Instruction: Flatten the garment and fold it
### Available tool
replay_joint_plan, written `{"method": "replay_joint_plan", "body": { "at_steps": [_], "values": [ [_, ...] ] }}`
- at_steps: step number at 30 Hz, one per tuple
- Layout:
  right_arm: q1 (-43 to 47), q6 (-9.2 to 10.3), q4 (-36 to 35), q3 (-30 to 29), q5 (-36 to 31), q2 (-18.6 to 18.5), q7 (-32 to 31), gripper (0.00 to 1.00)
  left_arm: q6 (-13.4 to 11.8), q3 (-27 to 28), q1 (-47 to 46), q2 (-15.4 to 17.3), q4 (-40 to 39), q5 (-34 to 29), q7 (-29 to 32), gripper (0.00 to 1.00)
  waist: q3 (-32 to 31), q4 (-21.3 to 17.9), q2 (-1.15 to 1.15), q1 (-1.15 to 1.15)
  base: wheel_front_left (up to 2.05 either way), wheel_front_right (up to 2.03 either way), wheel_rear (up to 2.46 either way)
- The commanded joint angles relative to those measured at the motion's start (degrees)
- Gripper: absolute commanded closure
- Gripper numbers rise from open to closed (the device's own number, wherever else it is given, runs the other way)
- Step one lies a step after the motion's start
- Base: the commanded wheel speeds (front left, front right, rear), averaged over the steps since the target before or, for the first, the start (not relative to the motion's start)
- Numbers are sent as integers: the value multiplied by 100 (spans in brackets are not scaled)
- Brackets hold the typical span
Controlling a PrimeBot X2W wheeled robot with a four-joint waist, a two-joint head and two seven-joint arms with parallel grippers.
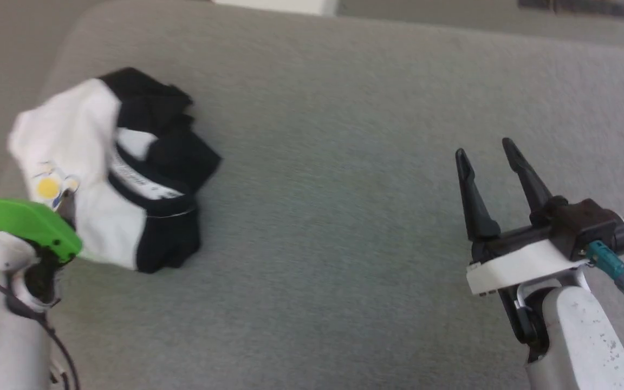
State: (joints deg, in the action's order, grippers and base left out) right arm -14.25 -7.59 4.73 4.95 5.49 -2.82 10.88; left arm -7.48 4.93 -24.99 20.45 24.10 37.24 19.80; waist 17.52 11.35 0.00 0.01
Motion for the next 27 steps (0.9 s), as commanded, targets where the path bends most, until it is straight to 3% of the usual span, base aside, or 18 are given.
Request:
{"method": "replay_joint_plan", "body": {
  "at_steps": [1, 9, 10, 11, 12, 14, 22, 27],
  "values": [
    [-111, 10, 35, -19, 60, -6, 74, 0, -72, 61, -79, 93, 86, 110, 216, 0, 1012, -987, 0, -1, 0, 0, 0],
    [-245, 10, 238, -2, 159, -6, 232, 0, -350, 149, 316, 75, -9, 609, 1464, 0, 1137, -1090, 0, -1, 0, 0, 0],
    [-256, 10, 264, -5, 161, -6, 243, 0, -333, 109, 373, 61, -65, 653, 1609, 25, 1102, -1069, 0, -1, 0, 0, 0],
    [-263, 10, 299, -11, 162, -6, 255, 0, -309, 82, 431, 53, -160, 698, 1723, 85, 1049, -1040, 0, -1, 0, 0, 0],
    [-261, 10, 326, -13, 163, -6, 266, 0, -274, 81, 461, 67, -260, 702, 1711, 100, 989, -1010, 0, -1, 0, 0, 0],
    [-240, 10, 380, -10, 180, -6, 286, 0, -223, 150, 480, 158, -492, 570, 1341, 100, 832, -950, 0, -1, 0, 0, 0],
    [36, 10, 626, -103, 251, -6, 341, 0, -52, 328, -17, 472, -1132, -671, -1743, 100, -187, -757, 0, -1, 0, 0, 0],
    [343, 10, 708, -272, 341, -6, 355, 0, 93, 13, -380, 518, -1539, -1181, -2659, 100, -844, -848, 0, -1, 0, 0, 0]
  ]
}}
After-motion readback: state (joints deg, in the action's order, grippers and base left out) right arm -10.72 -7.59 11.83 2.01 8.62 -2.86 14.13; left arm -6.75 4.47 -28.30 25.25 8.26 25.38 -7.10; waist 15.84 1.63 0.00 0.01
